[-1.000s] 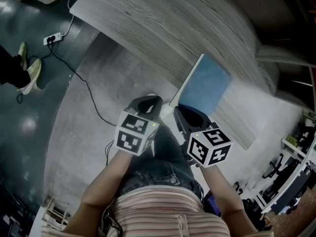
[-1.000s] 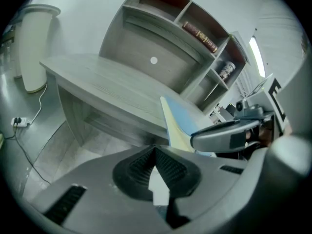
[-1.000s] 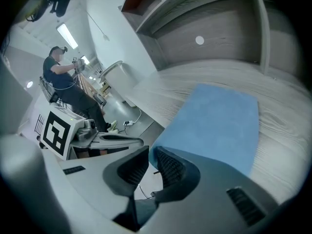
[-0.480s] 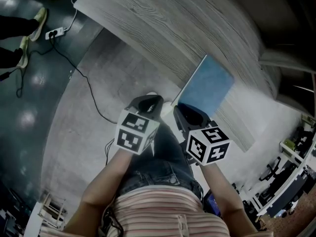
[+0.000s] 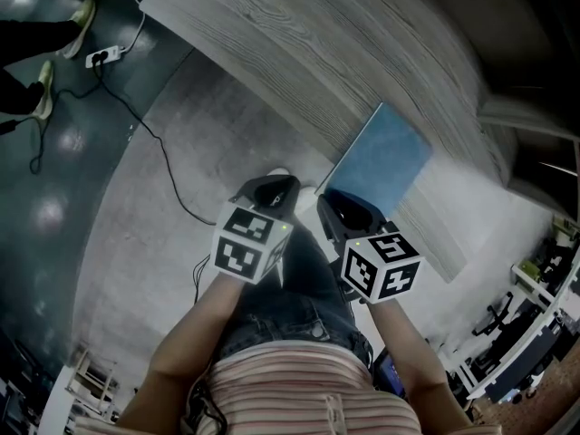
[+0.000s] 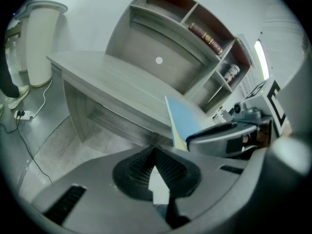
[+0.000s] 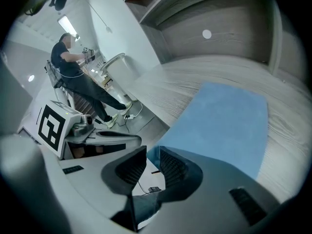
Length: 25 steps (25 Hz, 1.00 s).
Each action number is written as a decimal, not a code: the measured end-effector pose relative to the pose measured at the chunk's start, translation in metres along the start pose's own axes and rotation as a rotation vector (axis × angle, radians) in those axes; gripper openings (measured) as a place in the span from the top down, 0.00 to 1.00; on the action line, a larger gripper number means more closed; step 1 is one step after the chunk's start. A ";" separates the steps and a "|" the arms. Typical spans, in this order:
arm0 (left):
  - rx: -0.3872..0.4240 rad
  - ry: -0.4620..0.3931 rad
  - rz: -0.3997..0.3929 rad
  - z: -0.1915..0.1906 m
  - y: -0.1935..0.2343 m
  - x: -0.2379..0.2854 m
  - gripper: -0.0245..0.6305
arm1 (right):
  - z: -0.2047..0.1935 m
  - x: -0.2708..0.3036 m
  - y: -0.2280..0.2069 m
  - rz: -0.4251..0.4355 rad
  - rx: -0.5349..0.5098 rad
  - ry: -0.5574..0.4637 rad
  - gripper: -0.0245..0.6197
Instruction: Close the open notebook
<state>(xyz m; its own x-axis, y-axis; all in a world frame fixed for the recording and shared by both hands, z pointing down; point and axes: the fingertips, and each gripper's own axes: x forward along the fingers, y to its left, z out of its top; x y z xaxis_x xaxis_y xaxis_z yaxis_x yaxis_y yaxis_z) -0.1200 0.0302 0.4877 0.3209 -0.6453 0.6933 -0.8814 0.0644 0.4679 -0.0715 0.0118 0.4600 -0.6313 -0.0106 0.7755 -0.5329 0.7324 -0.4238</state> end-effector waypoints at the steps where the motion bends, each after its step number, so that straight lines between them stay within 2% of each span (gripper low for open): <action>1: -0.001 0.000 0.002 0.000 0.000 0.000 0.94 | 0.000 0.000 0.000 0.003 -0.001 0.001 0.82; 15: 0.009 0.000 0.008 0.003 -0.003 0.002 0.95 | 0.005 -0.005 0.006 0.068 0.024 -0.024 0.78; 20: 0.020 0.004 0.005 0.006 -0.005 0.000 0.95 | 0.016 -0.017 0.002 0.050 0.038 -0.101 0.89; 25: 0.066 -0.007 0.005 0.018 -0.010 -0.003 0.94 | 0.021 -0.030 -0.001 0.052 0.082 -0.170 0.94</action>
<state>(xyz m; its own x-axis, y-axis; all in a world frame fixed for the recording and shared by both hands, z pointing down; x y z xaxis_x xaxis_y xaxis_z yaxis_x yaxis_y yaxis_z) -0.1182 0.0177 0.4709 0.3142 -0.6502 0.6918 -0.9041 0.0173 0.4269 -0.0635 -0.0033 0.4274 -0.7416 -0.0944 0.6642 -0.5370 0.6769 -0.5034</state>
